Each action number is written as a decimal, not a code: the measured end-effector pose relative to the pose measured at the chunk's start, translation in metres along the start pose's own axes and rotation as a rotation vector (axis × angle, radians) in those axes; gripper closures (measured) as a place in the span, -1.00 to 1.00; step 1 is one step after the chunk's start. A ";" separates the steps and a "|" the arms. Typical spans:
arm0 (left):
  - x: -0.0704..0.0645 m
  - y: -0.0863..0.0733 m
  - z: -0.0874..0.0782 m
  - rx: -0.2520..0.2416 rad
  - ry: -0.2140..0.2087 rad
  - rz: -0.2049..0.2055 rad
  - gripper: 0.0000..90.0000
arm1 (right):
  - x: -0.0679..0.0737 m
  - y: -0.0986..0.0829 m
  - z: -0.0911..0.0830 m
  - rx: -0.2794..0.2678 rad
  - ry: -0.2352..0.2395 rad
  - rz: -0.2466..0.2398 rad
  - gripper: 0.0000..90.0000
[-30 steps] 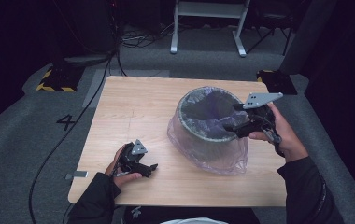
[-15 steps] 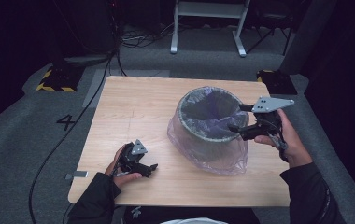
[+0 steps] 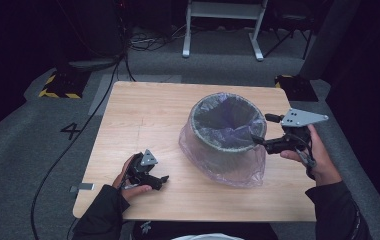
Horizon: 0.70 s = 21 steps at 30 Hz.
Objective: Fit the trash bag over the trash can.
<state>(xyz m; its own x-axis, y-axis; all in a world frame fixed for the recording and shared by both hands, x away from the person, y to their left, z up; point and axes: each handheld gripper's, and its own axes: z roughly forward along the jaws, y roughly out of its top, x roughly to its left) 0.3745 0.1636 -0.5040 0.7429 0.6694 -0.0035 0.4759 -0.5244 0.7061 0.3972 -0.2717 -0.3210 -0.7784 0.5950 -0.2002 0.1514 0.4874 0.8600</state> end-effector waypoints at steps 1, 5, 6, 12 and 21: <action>0.000 0.000 0.000 0.001 0.000 0.001 -0.78 | 0.000 -0.001 -0.001 0.002 -0.002 -0.002 -0.63; 0.000 0.000 0.000 0.001 0.000 0.001 -0.78 | 0.001 -0.004 -0.006 -0.002 -0.004 0.000 -0.63; 0.000 0.000 0.000 0.000 0.000 0.000 -0.78 | 0.001 -0.005 -0.007 -0.005 -0.003 -0.001 -0.63; 0.000 0.000 0.000 0.001 0.000 0.001 -0.78 | 0.004 -0.009 -0.015 -0.010 0.001 -0.005 -0.64; 0.000 0.000 0.000 0.001 0.000 0.001 -0.78 | 0.007 -0.021 -0.017 0.020 0.010 -0.013 -0.64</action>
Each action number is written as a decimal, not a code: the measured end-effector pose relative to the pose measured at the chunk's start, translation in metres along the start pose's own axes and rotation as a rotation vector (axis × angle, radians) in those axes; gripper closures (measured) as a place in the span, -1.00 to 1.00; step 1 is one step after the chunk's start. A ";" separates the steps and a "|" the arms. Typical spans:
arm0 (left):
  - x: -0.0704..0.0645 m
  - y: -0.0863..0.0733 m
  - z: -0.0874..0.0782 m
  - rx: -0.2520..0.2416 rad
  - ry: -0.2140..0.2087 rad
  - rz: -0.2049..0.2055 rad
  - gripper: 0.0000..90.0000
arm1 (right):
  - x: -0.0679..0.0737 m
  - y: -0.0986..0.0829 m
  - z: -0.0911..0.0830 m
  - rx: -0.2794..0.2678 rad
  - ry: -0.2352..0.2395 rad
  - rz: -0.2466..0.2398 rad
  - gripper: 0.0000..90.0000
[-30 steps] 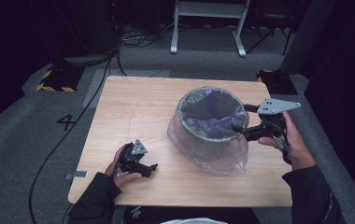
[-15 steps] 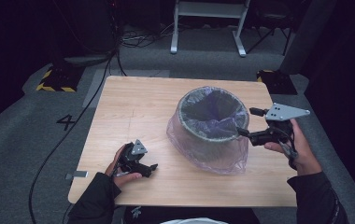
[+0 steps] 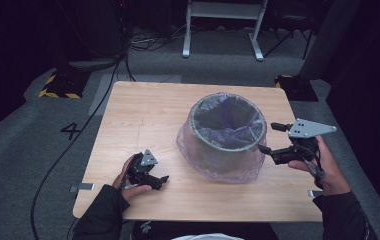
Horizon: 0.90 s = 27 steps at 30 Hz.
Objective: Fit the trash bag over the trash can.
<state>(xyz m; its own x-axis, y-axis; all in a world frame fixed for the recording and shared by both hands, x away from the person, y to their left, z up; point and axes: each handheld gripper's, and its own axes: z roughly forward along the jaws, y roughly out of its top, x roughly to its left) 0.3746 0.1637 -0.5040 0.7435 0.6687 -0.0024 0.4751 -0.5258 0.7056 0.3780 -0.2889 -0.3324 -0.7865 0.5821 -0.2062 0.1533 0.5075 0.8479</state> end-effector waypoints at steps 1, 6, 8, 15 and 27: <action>0.000 0.000 0.000 0.000 0.000 0.000 -0.78 | 0.000 -0.001 0.000 0.002 0.001 0.002 -0.64; 0.000 0.000 0.000 0.000 0.000 0.000 -0.78 | 0.001 -0.008 0.002 0.015 -0.002 0.001 -0.64; 0.000 0.000 0.000 -0.001 0.000 -0.001 -0.78 | 0.002 -0.011 0.003 0.022 0.002 0.003 -0.64; 0.000 0.000 0.000 0.000 0.000 0.000 -0.78 | 0.004 -0.022 0.008 0.058 0.010 0.000 -0.64; 0.000 0.000 0.000 0.000 0.000 0.000 -0.78 | 0.007 -0.041 0.016 0.111 0.027 0.007 -0.64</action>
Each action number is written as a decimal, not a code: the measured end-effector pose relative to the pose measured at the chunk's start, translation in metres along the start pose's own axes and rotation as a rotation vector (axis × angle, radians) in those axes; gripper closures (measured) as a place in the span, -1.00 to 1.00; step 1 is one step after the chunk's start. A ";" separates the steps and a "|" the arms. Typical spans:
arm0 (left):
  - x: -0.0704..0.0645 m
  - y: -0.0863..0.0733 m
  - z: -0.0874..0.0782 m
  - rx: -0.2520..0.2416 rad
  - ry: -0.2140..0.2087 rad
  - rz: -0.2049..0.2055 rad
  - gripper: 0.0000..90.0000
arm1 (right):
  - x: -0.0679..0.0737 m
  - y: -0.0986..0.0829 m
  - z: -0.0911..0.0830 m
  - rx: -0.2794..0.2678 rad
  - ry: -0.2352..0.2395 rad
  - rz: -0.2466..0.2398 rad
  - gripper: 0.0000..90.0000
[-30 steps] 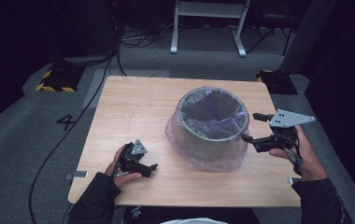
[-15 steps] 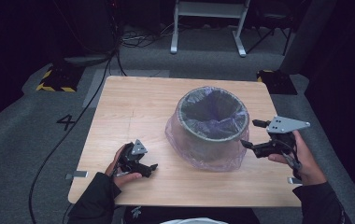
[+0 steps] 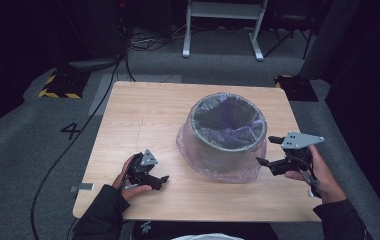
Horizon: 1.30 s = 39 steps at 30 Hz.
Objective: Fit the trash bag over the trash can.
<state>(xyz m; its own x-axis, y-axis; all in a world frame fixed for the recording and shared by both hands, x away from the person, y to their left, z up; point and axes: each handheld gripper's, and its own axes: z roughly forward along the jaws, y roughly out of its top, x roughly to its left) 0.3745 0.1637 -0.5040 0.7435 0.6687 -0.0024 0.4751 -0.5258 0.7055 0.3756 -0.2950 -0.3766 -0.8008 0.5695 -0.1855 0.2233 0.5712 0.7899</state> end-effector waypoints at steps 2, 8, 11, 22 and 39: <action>0.000 0.000 0.000 -0.001 0.000 -0.001 -0.78 | 0.000 -0.004 0.001 0.010 0.004 0.002 -0.64; 0.000 0.000 0.000 -0.001 0.000 -0.002 -0.78 | 0.001 -0.016 0.006 0.041 0.015 0.013 -0.64; 0.000 0.000 0.000 0.000 0.000 0.000 -0.78 | 0.002 -0.022 0.008 0.057 0.016 0.021 -0.64; 0.000 0.000 0.000 0.000 0.000 -0.001 -0.78 | 0.001 -0.044 0.012 0.102 0.028 0.044 -0.64; 0.000 0.000 0.000 -0.001 -0.001 -0.002 -0.78 | -0.002 -0.077 0.017 0.160 0.026 0.092 -0.64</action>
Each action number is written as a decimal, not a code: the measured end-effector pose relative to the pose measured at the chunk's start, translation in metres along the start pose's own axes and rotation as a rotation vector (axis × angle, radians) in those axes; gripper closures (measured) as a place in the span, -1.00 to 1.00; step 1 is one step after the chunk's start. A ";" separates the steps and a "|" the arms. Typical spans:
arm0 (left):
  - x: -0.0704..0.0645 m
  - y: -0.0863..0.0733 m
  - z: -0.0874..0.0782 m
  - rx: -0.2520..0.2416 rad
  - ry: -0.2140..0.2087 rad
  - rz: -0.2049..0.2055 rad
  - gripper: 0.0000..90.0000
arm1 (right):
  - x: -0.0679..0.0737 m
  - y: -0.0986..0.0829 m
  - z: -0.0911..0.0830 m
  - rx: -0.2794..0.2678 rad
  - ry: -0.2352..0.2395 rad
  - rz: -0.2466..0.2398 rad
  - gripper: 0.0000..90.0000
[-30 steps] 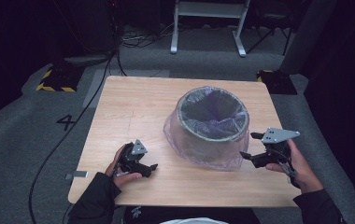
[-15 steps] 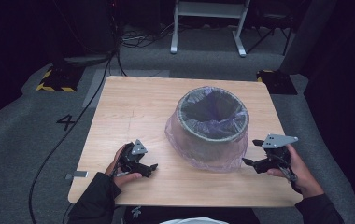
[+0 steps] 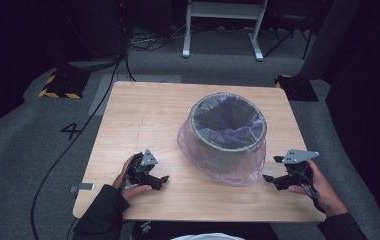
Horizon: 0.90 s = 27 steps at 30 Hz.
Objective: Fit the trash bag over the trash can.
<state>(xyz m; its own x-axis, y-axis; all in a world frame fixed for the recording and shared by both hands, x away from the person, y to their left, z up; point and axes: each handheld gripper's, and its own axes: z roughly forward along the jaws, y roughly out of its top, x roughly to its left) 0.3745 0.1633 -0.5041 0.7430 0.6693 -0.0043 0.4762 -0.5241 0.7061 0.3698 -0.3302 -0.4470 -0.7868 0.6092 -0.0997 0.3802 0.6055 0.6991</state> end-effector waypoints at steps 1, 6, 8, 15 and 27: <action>0.000 0.000 0.000 0.000 0.000 0.000 -0.78 | 0.000 0.000 0.000 0.000 0.000 0.000 -0.64; 0.000 0.000 0.000 0.000 0.000 0.000 -0.78 | -0.001 -0.007 0.003 0.016 -0.004 0.010 -0.64; 0.000 0.000 0.000 0.000 0.000 0.000 -0.78 | -0.002 -0.009 0.005 0.023 -0.006 0.014 -0.64; 0.000 0.000 0.000 0.000 0.000 0.000 -0.78 | -0.003 -0.020 0.009 0.043 -0.012 0.025 -0.64; 0.000 0.000 0.000 -0.001 0.000 -0.001 -0.78 | -0.008 -0.039 0.006 0.042 -0.019 0.082 -0.63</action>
<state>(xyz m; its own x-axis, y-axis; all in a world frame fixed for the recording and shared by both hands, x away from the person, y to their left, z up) 0.3745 0.1632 -0.5041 0.7426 0.6697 -0.0049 0.4761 -0.5228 0.7071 0.3638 -0.3555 -0.4781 -0.7428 0.6671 -0.0575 0.4633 0.5741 0.6752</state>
